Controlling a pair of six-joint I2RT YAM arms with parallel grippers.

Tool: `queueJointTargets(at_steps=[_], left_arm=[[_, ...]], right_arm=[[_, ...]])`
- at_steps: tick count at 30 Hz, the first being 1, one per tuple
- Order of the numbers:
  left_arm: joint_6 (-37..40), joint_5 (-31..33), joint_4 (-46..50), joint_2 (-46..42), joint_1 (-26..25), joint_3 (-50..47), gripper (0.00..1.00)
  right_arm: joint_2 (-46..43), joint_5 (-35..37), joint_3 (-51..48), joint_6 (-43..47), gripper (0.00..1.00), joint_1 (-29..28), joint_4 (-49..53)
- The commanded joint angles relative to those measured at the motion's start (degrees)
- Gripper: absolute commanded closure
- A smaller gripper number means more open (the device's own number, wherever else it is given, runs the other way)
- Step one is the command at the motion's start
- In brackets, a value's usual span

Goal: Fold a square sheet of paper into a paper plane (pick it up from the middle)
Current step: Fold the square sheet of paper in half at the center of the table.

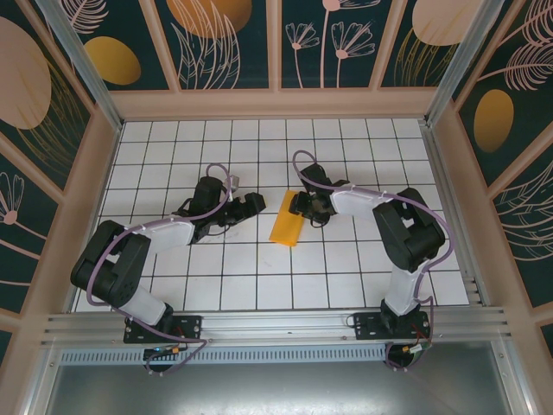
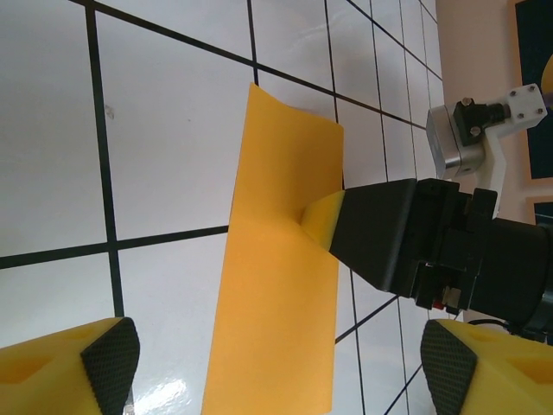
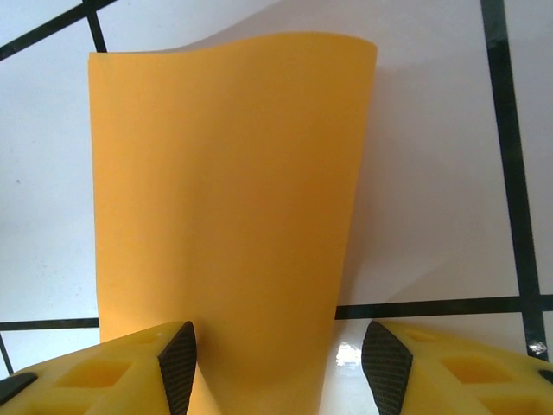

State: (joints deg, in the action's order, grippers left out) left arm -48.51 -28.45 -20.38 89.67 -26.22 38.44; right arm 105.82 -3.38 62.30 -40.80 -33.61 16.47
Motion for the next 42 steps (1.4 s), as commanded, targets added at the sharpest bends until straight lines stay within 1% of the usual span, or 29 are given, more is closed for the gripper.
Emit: queueJointTargets(at_steps=[1, 4, 7, 10, 11, 13, 16, 17, 28, 32, 42], left_arm=[[0.89, -1.24, -0.89, 0.90, -0.33, 1.57, 0.19], [0.80, -1.00, -0.27, 1.83, -0.49, 2.57, 0.36], [1.37, -0.73, 2.15, 3.89, -1.22, 5.44, 0.62], [1.60, -0.57, 3.36, 6.11, -2.14, 8.18, 0.80], [1.41, -0.41, 3.38, 6.82, -2.34, 8.84, 0.85], [1.23, -0.27, 3.96, 8.19, -2.68, 10.43, 0.91], [1.56, -0.12, 5.18, 10.95, -3.27, 12.58, 0.99], [1.58, -0.10, 5.28, 11.55, -3.39, 12.79, 1.00], [1.16, -1.54, 5.23, 16.31, -5.05, 15.24, 1.00], [1.23, -0.84, 5.28, 16.57, -5.14, 15.14, 1.00], [1.23, -1.66, 5.44, 17.65, -5.15, 15.68, 1.00]], right_arm=[[4.90, 2.48, -1.22, 1.16, 0.41, -0.46, 2.99], [5.02, 2.56, -1.38, 1.16, 0.41, -0.42, 3.00], [5.11, 2.49, -1.61, 0.98, 0.41, -0.45, 2.69], [5.59, 3.15, -1.57, 0.88, 0.41, -0.49, 3.17], [5.83, 3.20, -1.56, 0.94, 0.41, -0.50, 3.22], [6.11, 3.07, -1.63, 0.85, 0.41, -0.49, 3.21], [6.34, 2.90, -1.74, 0.46, 0.40, -0.49, 3.06], [6.35, 2.85, -1.74, 0.46, 0.40, -0.50, 2.98], [6.84, 3.31, -1.46, 1.37, 0.40, -0.67, 3.49], [6.52, 3.69, -1.51, 1.88, 0.41, -0.64, 3.66], [6.82, 3.04, -1.37, 4.62, 0.41, -0.65, 3.75]])
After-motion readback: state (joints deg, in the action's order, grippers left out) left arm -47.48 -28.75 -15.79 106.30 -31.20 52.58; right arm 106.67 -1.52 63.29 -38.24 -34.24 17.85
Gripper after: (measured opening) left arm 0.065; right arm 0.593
